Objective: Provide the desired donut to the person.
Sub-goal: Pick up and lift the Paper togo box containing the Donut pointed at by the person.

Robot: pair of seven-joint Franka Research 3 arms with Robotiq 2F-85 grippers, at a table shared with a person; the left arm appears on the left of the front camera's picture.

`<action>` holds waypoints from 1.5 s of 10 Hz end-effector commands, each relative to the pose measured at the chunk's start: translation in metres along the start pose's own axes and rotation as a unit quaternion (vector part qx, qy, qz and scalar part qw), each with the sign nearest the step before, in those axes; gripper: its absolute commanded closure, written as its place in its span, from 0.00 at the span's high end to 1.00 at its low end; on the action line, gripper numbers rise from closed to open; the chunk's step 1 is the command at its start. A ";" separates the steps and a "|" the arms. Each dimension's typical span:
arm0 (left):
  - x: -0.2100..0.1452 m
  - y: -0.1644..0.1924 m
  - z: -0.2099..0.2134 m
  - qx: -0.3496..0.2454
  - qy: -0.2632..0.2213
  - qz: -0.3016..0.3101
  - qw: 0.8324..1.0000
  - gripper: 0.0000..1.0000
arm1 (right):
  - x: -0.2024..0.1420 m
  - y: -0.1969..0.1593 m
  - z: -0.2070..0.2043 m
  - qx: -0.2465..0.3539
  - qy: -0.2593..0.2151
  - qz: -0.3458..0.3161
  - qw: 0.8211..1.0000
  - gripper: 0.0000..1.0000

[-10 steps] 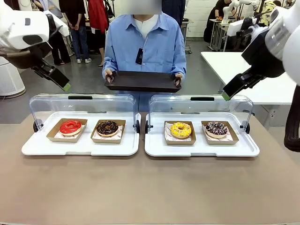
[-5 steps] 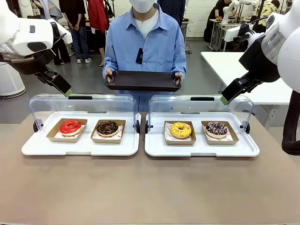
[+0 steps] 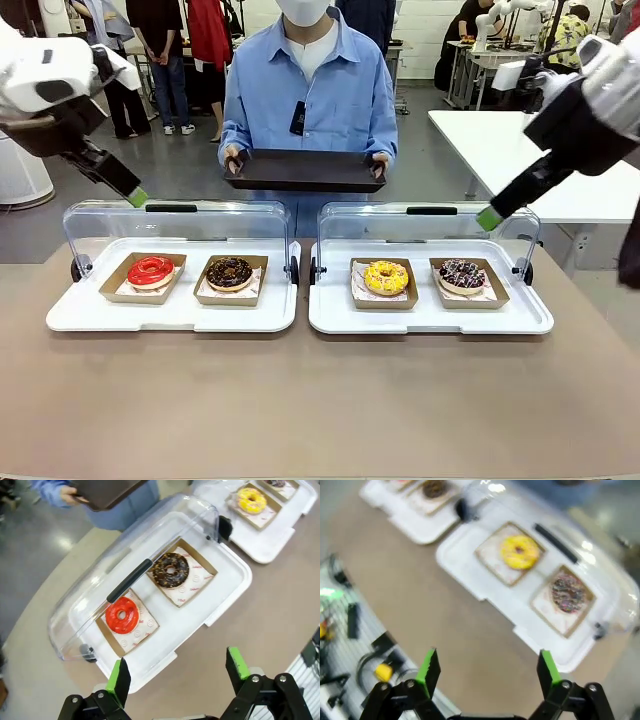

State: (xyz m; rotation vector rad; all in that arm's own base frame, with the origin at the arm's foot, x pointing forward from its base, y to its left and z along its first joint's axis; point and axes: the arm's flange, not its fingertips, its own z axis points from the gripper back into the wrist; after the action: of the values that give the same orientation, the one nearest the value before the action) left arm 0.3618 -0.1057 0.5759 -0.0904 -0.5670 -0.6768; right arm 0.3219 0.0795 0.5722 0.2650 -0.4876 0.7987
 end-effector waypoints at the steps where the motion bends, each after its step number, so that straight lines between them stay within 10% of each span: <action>1: -0.011 0.053 0.022 -0.087 -0.002 0.006 0.996 1.00 | -0.020 -0.060 0.028 0.131 0.013 0.056 0.990 1.00; 8: -0.102 0.178 0.037 -0.224 -0.127 -0.060 0.965 1.00 | -0.137 -0.198 0.037 0.247 -0.161 0.122 0.948 1.00; 15: -0.174 0.241 0.005 -0.318 -0.275 -0.141 0.896 1.00 | -0.184 -0.247 0.038 0.278 -0.266 0.120 0.915 1.00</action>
State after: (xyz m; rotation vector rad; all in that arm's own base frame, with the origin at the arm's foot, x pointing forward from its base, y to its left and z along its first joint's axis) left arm 0.3836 0.1701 0.5137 -0.8047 -0.8915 -1.0845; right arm 0.3732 -0.2103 0.4998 0.9597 -0.7942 1.0887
